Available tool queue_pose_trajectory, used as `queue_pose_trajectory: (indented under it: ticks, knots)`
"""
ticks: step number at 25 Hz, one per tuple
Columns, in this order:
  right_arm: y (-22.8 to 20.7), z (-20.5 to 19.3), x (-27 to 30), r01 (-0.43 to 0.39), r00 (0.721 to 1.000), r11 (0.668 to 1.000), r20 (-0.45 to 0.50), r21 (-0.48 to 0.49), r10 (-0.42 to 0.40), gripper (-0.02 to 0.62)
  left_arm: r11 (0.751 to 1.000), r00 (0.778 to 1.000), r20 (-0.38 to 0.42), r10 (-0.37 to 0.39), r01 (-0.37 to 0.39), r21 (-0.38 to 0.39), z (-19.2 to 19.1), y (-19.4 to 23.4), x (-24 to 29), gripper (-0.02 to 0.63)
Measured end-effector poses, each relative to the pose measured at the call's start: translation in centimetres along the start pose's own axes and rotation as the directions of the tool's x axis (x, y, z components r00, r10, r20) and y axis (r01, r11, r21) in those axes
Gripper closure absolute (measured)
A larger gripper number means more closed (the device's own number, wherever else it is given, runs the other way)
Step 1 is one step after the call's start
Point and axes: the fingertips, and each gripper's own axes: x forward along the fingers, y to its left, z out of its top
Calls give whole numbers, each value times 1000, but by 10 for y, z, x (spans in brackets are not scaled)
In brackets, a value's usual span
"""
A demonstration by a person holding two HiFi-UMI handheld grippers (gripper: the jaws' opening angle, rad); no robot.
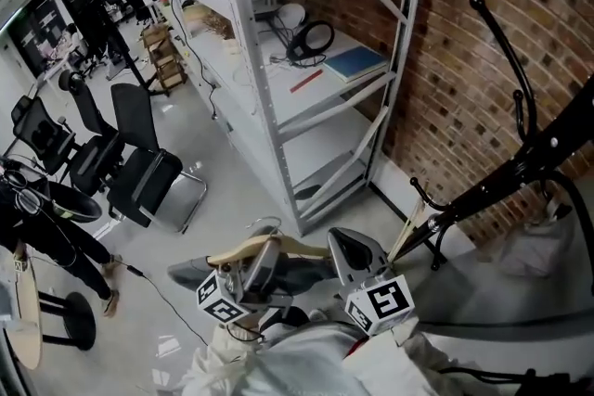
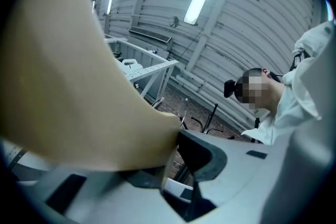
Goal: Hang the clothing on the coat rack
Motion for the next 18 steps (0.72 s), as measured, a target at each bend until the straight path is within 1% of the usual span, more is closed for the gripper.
queue_pose_trajectory:
  ticks: [6, 8, 10, 13, 15, 16, 18]
  knots:
    - [-37, 3, -10, 130, 991, 991, 5, 0, -130, 571, 991, 994, -61, -95, 88, -100, -25, 15, 38, 505]
    - [-46, 3, -13, 184, 983, 983, 7, 1, -184, 571, 982, 987, -83, -135, 122, -143, -33, 20, 49, 505]
    - [-54, 2, -19, 249, 968, 968, 5, 2, -249, 571, 968, 977, -107, -182, 160, -194, -41, 24, 59, 505]
    - [-63, 0, -26, 339, 941, 941, 0, -1, -339, 571, 943, 959, -134, -248, 208, -259, -50, 28, 70, 505]
    - [-68, -1, -30, 400, 916, 916, 4, 0, -400, 571, 923, 944, -153, -293, 237, -304, -56, 31, 74, 505]
    - [-68, -2, -35, 440, 898, 898, 6, 4, -440, 571, 908, 933, -165, -319, 252, -334, -60, 31, 75, 505]
    - [-67, -6, -47, 527, 850, 850, 6, 13, -527, 571, 872, 906, -188, -380, 284, -399, -68, 29, 76, 505]
